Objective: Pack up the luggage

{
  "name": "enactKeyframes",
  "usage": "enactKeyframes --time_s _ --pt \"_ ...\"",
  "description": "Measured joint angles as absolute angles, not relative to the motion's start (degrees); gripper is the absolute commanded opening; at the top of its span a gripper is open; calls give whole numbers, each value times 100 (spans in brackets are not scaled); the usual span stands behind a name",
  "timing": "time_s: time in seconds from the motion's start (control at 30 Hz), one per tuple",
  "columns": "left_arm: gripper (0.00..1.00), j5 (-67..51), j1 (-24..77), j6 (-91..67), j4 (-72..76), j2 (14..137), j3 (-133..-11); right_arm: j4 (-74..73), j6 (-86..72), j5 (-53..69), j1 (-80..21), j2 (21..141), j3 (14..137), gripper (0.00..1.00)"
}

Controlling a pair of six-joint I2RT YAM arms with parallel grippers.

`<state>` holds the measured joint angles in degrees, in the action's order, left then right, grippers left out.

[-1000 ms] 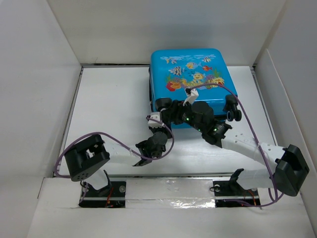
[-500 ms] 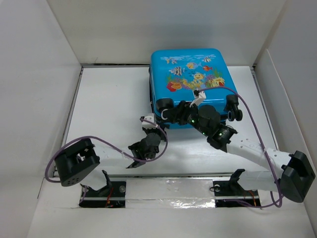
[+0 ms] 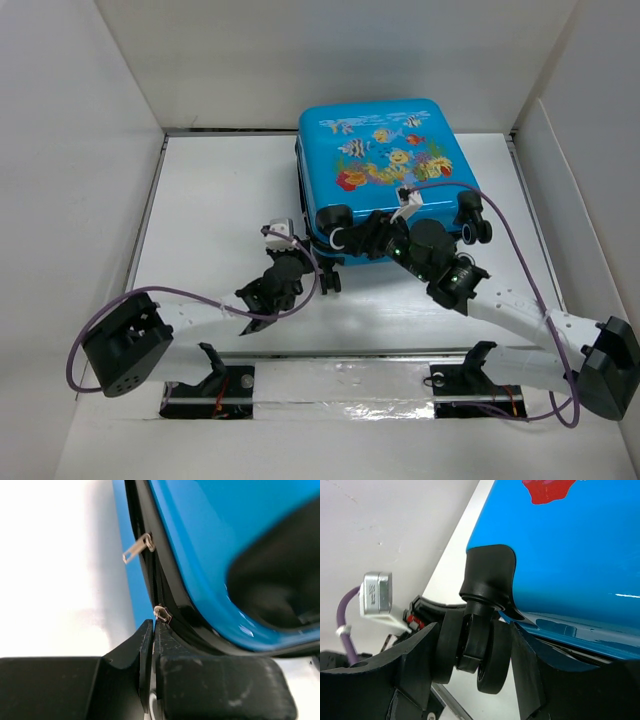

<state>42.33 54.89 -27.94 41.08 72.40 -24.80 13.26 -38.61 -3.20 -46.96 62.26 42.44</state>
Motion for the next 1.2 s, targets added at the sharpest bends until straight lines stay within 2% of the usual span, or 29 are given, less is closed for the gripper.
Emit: enactKeyframes --time_s 0.4,0.77,0.87,0.9,1.0,1.07,1.13,1.17,1.2 --pt "0 2731 4215 -2676 4464 7564 -2648 1186 -3815 -268 -4696 6108 4215 0" --pt "1 2202 3795 -2493 4700 8318 -3129 1208 -3723 -464 -4696 6108 4215 0" --pt "25 2091 3612 -2567 4705 8423 -3216 1243 -3686 -502 -4696 6108 4215 0" --pt "49 2104 3531 -2620 4648 8433 -3234 1249 -3682 -502 -4696 6108 4215 0" --pt "75 2405 3181 -2821 4521 8425 -3251 1258 -3662 -493 -4703 6075 4215 0" --pt "79 2606 2969 -3002 4375 8294 -3229 1253 -3618 -489 -4731 6038 4215 0" --pt "89 2707 2912 -3175 4167 7926 -3111 1236 -3557 -491 -4762 5999 4217 3" --pt "95 2718 2919 -3271 4053 7675 -3026 1219 -3527 -493 -4777 5979 4217 18" --pt "96 2711 2926 -3369 3931 7356 -2934 1192 -3465 -506 -4810 5953 4222 27"
